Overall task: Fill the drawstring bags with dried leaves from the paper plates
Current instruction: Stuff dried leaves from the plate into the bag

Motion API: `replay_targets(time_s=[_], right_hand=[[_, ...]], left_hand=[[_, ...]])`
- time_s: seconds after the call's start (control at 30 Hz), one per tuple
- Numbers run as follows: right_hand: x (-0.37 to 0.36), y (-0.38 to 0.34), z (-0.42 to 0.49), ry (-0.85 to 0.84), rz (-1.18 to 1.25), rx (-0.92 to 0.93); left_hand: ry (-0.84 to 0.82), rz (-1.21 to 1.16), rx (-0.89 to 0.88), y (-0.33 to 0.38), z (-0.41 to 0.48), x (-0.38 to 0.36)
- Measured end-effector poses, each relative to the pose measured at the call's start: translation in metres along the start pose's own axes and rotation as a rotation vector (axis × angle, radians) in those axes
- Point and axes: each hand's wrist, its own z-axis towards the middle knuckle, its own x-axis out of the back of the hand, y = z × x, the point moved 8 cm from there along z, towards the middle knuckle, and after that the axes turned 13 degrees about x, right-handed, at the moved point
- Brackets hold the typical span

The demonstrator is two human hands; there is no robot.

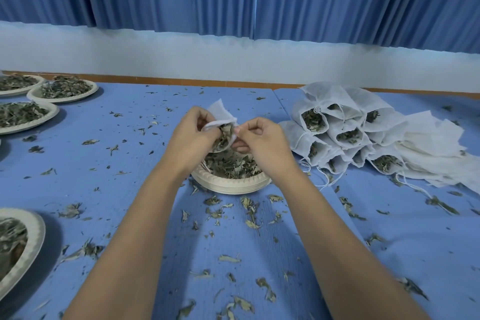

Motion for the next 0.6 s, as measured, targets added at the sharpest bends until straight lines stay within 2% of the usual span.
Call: replay_targets(time_s=[0.07, 0.13, 0.23, 0.43, 0.6], right_hand=[[0.001, 0.002, 0.0, 0.035, 0.11, -0.045], [0.002, 0.003, -0.002, 0.061, 0.15, -0.089], [0.008, -0.004, -0.004, 0.058, -0.166, -0.028], [-0.011, -0.025, 0.0, -0.091, -0.374, 0.192], [-0.013, -0.025, 0.008, -0.003, -0.483, 0.193]], left_hand=[[-0.006, -0.058, 0.023, -0.001, 0.0, 0.002], [0.123, -0.009, -0.02, 0.003, -0.002, 0.012], [0.245, 0.035, -0.107, 0.012, -0.008, 0.018], [0.213, 0.089, -0.217, 0.026, -0.017, 0.006], [0.171, 0.113, -0.215, 0.029, -0.017, -0.002]])
